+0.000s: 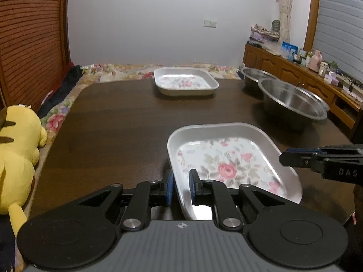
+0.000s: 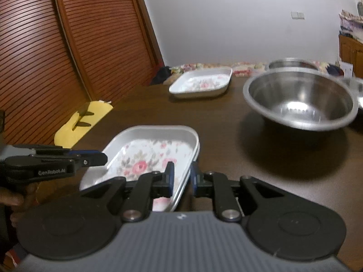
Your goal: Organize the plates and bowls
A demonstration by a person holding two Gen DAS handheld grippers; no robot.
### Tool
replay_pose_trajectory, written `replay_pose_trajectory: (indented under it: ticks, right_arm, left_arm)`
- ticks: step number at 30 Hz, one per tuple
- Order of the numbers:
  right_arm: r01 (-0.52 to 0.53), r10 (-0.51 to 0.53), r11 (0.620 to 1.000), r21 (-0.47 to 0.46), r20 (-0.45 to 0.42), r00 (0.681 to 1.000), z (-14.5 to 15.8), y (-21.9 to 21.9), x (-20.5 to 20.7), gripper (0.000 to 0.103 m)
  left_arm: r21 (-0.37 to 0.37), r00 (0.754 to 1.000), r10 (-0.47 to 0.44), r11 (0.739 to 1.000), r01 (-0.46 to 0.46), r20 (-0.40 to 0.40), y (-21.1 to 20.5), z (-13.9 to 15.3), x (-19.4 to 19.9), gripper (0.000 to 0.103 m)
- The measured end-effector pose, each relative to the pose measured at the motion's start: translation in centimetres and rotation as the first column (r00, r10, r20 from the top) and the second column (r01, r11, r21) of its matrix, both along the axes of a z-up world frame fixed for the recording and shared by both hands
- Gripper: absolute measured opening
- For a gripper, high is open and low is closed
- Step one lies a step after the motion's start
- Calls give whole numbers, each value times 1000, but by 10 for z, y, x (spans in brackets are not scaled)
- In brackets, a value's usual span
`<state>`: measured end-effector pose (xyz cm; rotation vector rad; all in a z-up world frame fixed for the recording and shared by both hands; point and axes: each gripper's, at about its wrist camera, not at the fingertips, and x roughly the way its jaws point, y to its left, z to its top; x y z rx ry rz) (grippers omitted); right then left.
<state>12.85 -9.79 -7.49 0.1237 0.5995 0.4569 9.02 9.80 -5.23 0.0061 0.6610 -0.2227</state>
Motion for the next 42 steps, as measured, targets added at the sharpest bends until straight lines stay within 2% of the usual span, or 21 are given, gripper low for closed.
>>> replay_pose_trajectory:
  ticks: [8, 14, 26, 27, 28, 31, 32, 34, 42]
  right_arm:
    - [-50, 54, 997, -53, 82, 995, 45, -8, 29, 18]
    - [-92, 99, 991, -98, 70, 993, 61, -7, 65, 18]
    - [-133, 131, 987, -92, -30, 991, 69, -2, 139, 18]
    - [-128, 125, 988, -92, -37, 992, 69, -2, 146, 27]
    - [-121, 117, 988, -92, -45, 992, 69, -1, 153, 33]
    - [-115, 109, 987, -111, -65, 992, 67, 3, 175, 33]
    - [-114, 106, 986, -120, -71, 992, 65, 4, 181, 33]
    - [-113, 101, 984, -134, -91, 991, 60, 7, 194, 33]
    - [-109, 73, 981, -163, -210, 975, 32, 11, 234, 33]
  left_arm:
    - [4, 998, -34, 999, 34, 47, 0, 24, 21, 20]
    - [30, 998, -41, 999, 40, 56, -3, 34, 56, 21]
    - [35, 999, -24, 999, 23, 41, 0, 47, 122, 21]
    - [33, 999, -25, 999, 24, 36, 0, 47, 128, 22]
    - [33, 999, -25, 999, 23, 33, 0, 46, 134, 24]
    - [33, 1000, -18, 999, 17, 25, 1, 43, 151, 33]
    - [31, 1000, -17, 999, 17, 22, 1, 43, 156, 41]
    - [23, 1000, -18, 1000, 18, 17, 1, 41, 167, 48]
    - [11, 1000, -23, 1000, 24, -21, 2, 26, 204, 48]
